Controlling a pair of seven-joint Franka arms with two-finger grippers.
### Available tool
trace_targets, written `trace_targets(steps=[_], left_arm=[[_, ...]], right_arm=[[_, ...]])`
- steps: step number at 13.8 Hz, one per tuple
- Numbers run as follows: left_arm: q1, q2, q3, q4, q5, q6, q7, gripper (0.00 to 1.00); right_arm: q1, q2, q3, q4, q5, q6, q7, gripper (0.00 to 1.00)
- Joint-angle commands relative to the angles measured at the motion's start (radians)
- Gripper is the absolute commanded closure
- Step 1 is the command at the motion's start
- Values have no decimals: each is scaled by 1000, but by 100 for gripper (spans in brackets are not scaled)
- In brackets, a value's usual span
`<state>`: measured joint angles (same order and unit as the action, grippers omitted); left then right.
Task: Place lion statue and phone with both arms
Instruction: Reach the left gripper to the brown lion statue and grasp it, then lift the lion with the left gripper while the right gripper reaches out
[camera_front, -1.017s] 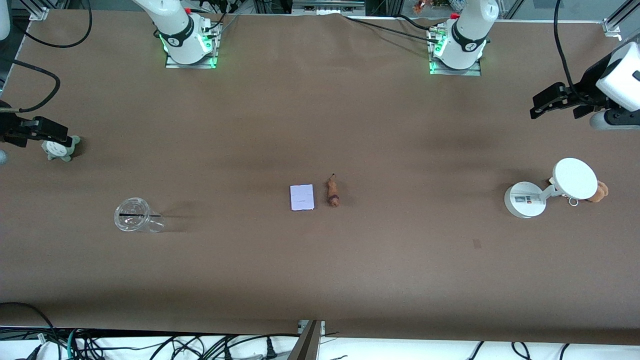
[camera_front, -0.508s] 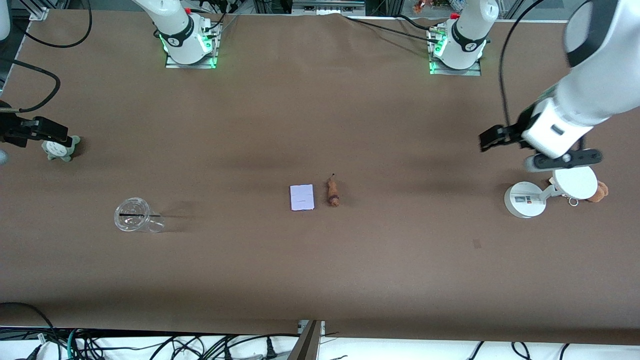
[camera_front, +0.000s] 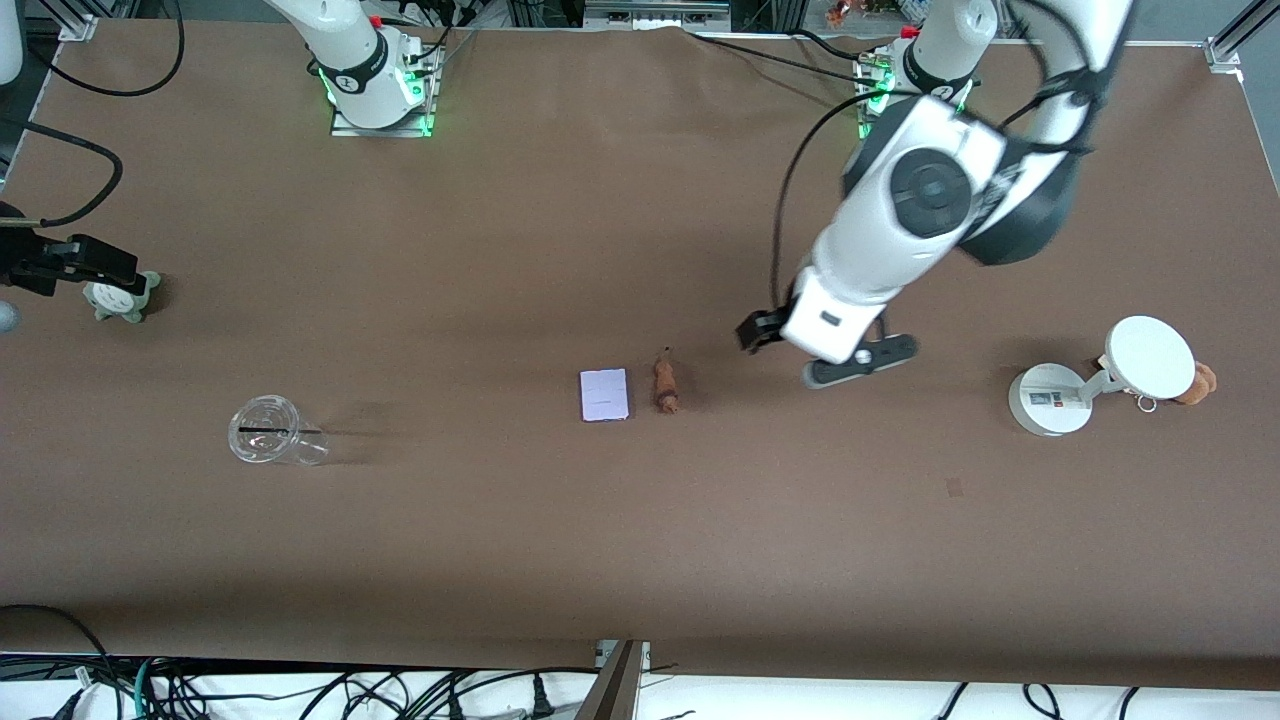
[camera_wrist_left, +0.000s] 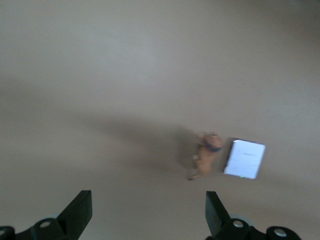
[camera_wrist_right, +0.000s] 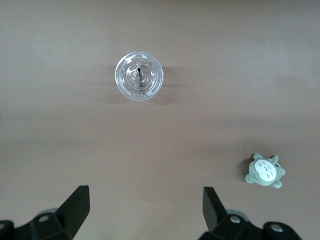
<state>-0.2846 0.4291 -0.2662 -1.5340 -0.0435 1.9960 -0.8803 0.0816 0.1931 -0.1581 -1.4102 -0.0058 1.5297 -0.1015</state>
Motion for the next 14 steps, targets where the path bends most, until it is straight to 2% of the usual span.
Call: trace_targets(steps=[1,4,10,14], left_arm=[[-94,173,16,171,75,47,-165,0],[-174,287,16,227,198,104,-294,0],[-194,408,28,229,237,285,-316,0],[-211,459,30,250,266,299,-319,0]], right_arm=[[-2,16,-1,14,12,-3,-21,0],[15,46,0,10,13,-5,-12,0],[58,95,0,8,4,3,-18,0],[125,112,0,8,3,12,-3,0]])
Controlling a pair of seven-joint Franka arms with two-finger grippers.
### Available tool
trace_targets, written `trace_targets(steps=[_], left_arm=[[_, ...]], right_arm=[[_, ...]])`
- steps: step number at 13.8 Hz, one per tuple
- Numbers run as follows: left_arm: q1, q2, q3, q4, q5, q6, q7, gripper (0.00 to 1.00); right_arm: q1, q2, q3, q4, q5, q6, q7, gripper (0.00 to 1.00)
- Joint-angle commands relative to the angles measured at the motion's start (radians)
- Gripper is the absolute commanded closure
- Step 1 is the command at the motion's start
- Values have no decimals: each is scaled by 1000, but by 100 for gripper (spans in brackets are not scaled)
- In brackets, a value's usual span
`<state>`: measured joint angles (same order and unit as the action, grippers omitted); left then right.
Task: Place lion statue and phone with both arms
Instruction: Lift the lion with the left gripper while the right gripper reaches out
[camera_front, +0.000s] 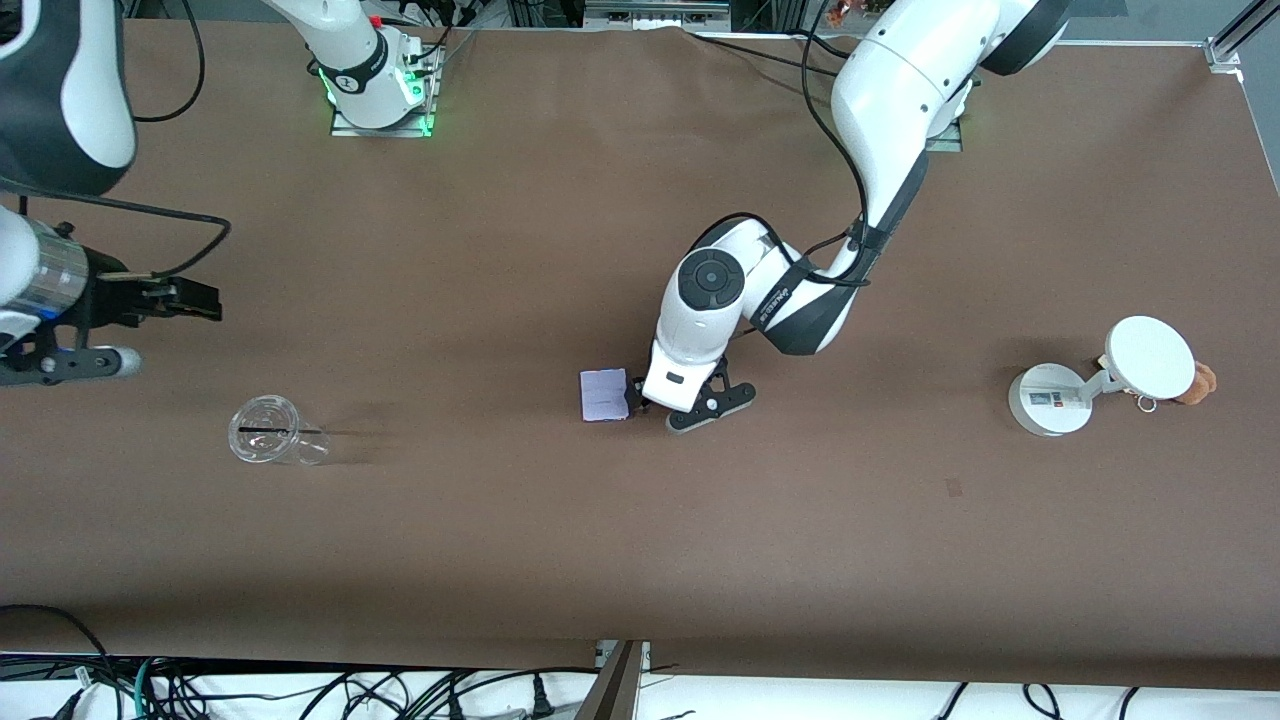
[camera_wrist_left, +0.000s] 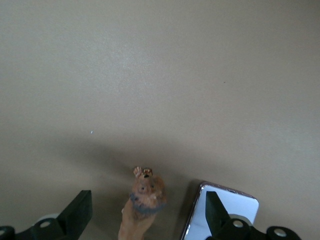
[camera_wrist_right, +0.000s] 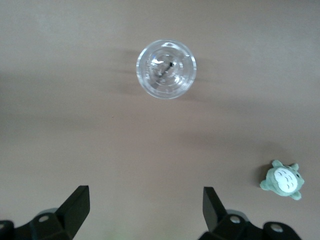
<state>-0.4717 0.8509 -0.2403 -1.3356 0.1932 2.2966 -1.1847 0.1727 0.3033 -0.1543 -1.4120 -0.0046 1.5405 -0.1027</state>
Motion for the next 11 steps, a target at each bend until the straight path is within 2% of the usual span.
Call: trace_targets(steps=[1,4,5,6,7,8,11], left_arm=[[-39,46,19,52,29,0,-15,0],[-85,53,68,50,31,0,-13,0],[-81,53,67,50,34,0,-3,12],[-74,53,67,50,29,0,10,56],[-73,56,67,46,23,-2,40,84],[-73,60,67,44,29,-2,57,98],[-59,45,69,45,35,-11,82,100]], right_arm=[[42,13,-4,13,2,1,3,0],[57,36,-4,13,17,39,96,0],[73,46,-2,11,27,56,116,0],[91,63,-2,11,40,72,144,0],[100,77,-4,11,47,84,182,0],[119,86,-4,11,51,93,217,0],[149,117,-2,8,51,124,248,0]])
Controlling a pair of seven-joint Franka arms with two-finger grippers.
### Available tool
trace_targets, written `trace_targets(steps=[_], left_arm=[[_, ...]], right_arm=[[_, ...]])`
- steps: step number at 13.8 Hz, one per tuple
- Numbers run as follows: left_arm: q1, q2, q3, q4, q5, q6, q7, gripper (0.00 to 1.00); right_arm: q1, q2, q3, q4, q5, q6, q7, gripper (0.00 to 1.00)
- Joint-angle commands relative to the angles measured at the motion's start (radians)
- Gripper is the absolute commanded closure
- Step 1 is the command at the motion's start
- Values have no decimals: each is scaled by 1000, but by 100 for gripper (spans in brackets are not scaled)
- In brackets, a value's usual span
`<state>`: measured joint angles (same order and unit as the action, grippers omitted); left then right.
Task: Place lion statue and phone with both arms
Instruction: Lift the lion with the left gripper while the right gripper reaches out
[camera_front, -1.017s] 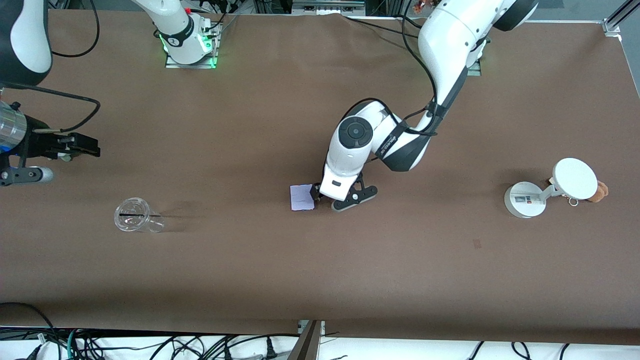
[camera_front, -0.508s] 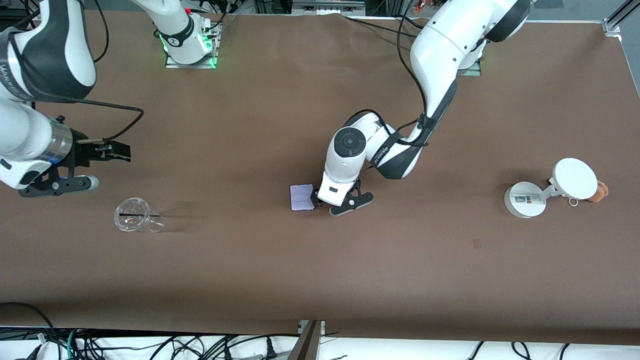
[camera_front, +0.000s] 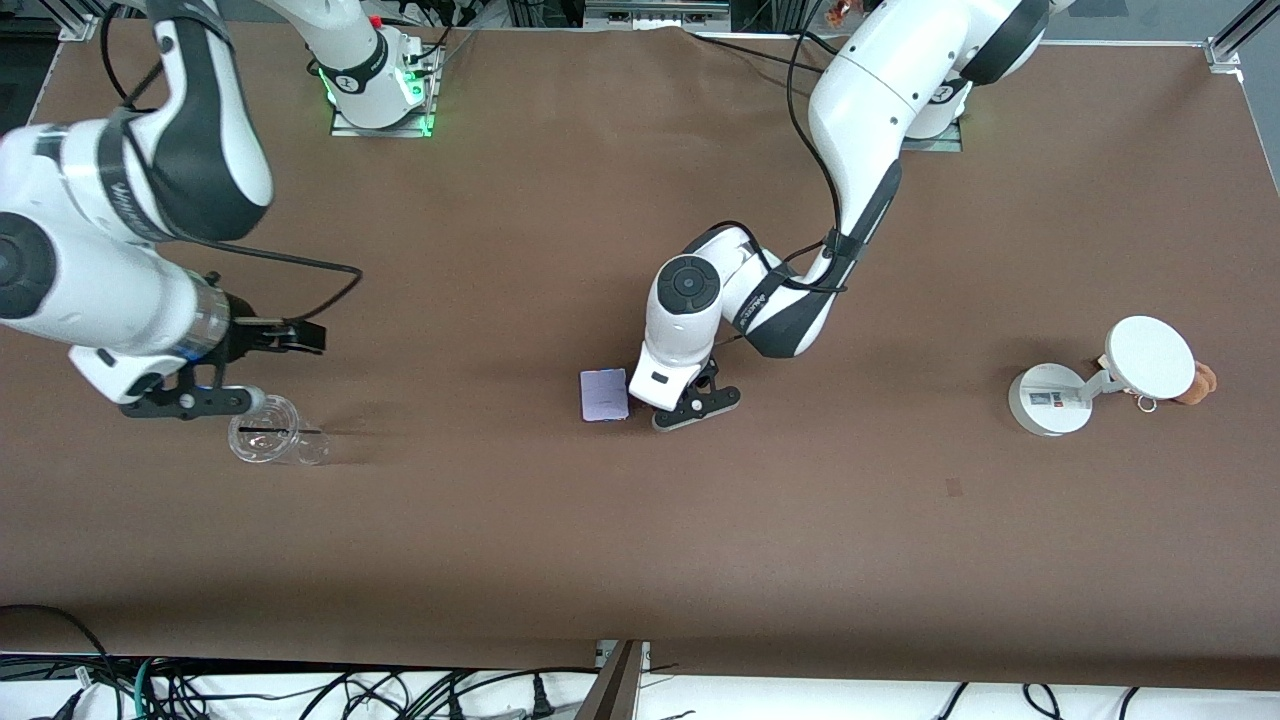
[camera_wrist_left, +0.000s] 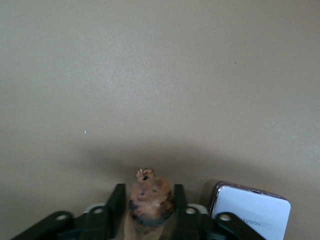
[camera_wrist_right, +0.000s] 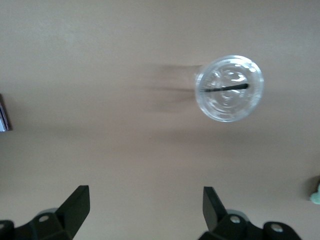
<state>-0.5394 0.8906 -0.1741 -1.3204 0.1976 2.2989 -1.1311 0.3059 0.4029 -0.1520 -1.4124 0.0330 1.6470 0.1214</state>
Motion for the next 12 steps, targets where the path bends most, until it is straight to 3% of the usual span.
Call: trace_targets(steps=[1,6,10,12], left_arm=[[33,-13,1,26,29,-15,42,100],[169,-94,-12,-28,22,-29,246,100],[329,-234,-13,-215,20,-10,512,100],[406,-307,-34,-358,20,60,594,100]], right_arm=[[27,28,-4,9,13,25,24,0],[97,88,-6,7,44,105,40,0],[189,160,-6,7,51,218,156,0],[234,194,-6,7,51,279,225,0]])
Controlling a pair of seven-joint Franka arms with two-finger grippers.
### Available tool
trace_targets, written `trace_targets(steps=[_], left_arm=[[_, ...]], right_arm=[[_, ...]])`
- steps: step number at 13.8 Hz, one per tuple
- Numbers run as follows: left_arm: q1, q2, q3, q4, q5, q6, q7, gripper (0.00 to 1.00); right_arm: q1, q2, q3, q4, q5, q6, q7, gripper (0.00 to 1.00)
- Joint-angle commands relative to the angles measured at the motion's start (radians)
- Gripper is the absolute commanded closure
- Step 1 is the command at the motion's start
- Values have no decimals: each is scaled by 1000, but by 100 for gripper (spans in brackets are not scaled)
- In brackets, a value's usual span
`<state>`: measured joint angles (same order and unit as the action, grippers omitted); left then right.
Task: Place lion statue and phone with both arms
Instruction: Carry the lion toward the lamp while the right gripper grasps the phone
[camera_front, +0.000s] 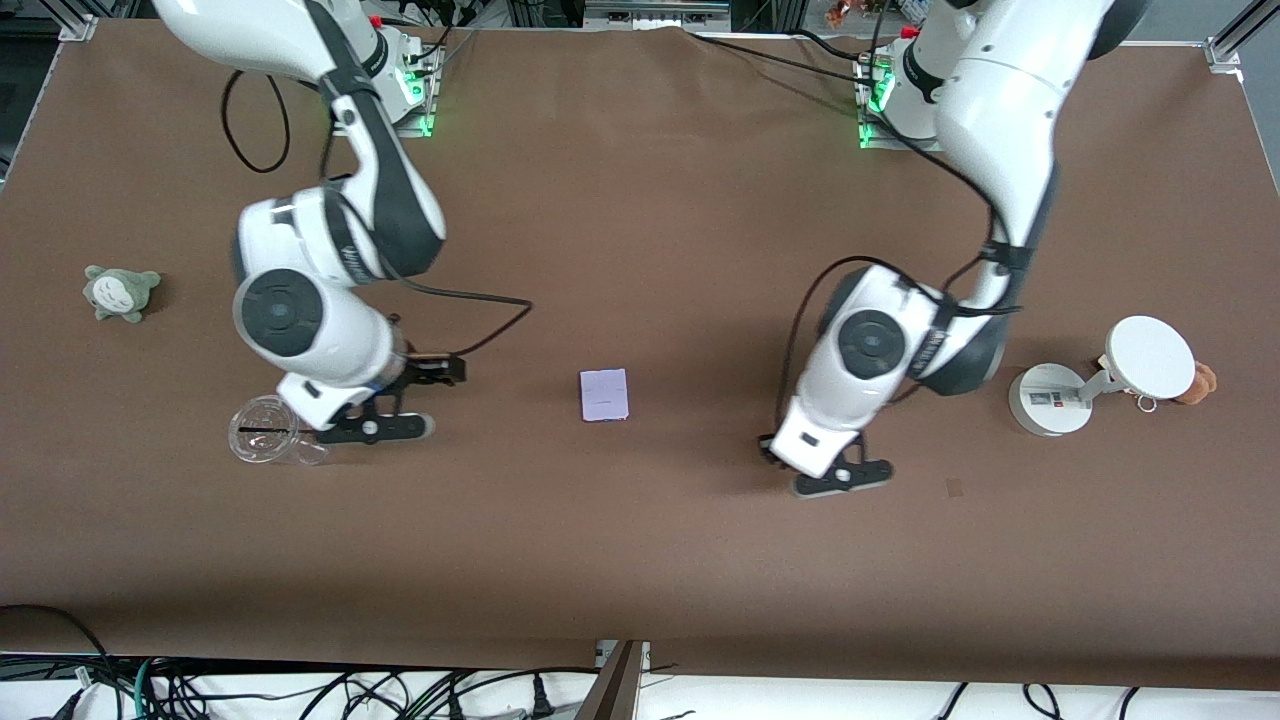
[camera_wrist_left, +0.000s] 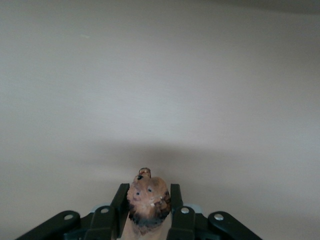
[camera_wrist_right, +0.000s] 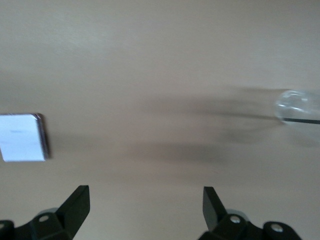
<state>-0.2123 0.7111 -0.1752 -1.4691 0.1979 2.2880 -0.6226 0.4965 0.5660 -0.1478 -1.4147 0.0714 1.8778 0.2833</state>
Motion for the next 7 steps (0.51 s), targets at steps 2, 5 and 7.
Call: trace_targets(steps=[2,5,7], left_arm=[[137,-198,-33,-362,32,174,206,100],[290,-223,-75,-453,32,235,381,100],[350,-200,-78,-464,32,272,470,100]], right_arm=[[91,67,-10,10,11,107,106,0],[154,126,-10,10,10,190,187,0],[183,161,-10,11,8,240,214,0]])
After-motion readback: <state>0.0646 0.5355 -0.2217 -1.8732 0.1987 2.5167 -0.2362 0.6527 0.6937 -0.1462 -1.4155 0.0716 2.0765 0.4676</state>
